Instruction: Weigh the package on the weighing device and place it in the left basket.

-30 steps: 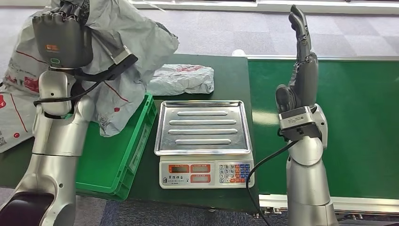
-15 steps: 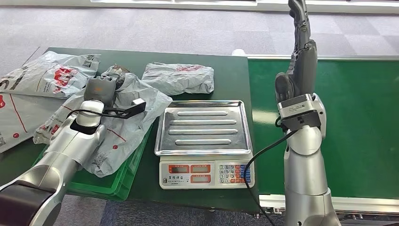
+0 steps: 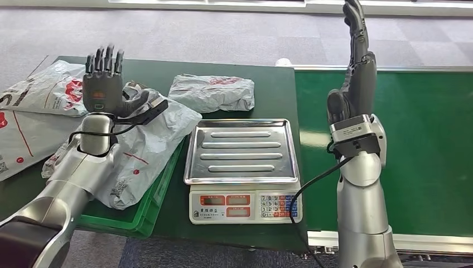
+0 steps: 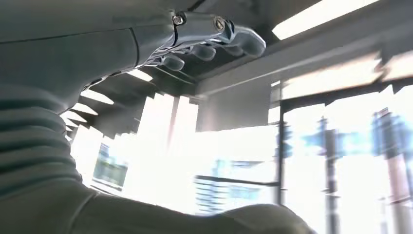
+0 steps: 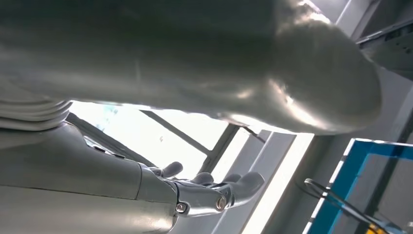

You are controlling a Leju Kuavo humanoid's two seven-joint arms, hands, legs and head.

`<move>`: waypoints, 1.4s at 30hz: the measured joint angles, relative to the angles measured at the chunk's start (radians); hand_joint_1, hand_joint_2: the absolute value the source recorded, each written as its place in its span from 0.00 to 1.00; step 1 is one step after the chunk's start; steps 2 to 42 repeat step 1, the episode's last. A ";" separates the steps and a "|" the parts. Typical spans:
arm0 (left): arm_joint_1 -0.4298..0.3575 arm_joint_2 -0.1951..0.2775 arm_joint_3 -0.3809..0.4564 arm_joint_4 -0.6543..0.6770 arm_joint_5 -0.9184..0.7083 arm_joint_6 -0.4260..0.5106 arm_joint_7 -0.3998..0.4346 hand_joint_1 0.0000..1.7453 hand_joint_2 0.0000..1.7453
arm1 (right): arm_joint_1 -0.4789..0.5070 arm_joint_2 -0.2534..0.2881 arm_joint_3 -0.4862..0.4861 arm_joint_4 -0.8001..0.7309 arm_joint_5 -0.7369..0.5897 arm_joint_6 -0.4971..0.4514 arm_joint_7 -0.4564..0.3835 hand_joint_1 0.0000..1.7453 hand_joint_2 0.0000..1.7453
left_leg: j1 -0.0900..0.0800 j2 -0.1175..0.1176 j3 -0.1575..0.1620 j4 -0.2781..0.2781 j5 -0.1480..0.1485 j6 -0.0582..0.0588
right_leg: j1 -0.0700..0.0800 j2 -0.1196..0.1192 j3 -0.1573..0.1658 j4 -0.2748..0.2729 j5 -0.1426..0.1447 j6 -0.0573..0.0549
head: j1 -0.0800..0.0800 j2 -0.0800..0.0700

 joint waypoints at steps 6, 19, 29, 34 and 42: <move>0.014 -0.009 0.026 -0.048 0.042 0.013 -0.066 0.00 0.00 | 0.004 0.000 -0.002 0.000 0.000 -0.002 0.000 0.00 0.00 | 0.000 -0.001 0.000 0.000 0.000 0.000 | 0.000 -0.001 0.000 0.000 0.000 0.000 | 0.000 0.000; 0.014 -0.009 0.026 -0.048 0.042 0.013 -0.066 0.00 0.00 | 0.004 0.000 -0.002 0.000 0.000 -0.002 0.000 0.00 0.00 | 0.000 -0.001 0.000 0.000 0.000 0.000 | 0.000 -0.001 0.000 0.000 0.000 0.000 | 0.000 0.000; 0.014 -0.009 0.026 -0.048 0.042 0.013 -0.066 0.00 0.00 | 0.004 0.000 -0.002 0.000 0.000 -0.002 0.000 0.00 0.00 | 0.000 -0.001 0.000 0.000 0.000 0.000 | 0.000 -0.001 0.000 0.000 0.000 0.000 | 0.000 0.000; 0.014 -0.009 0.026 -0.048 0.042 0.013 -0.066 0.00 0.00 | 0.004 0.000 -0.002 0.000 0.000 -0.002 0.000 0.00 0.00 | 0.000 -0.001 0.000 0.000 0.000 0.000 | 0.000 -0.001 0.000 0.000 0.000 0.000 | 0.000 0.000; 0.014 -0.009 0.026 -0.048 0.042 0.013 -0.066 0.00 0.00 | 0.004 0.000 -0.002 0.000 0.000 -0.002 0.000 0.00 0.00 | 0.000 -0.001 0.000 0.000 0.000 0.000 | 0.000 -0.001 0.000 0.000 0.000 0.000 | 0.000 0.000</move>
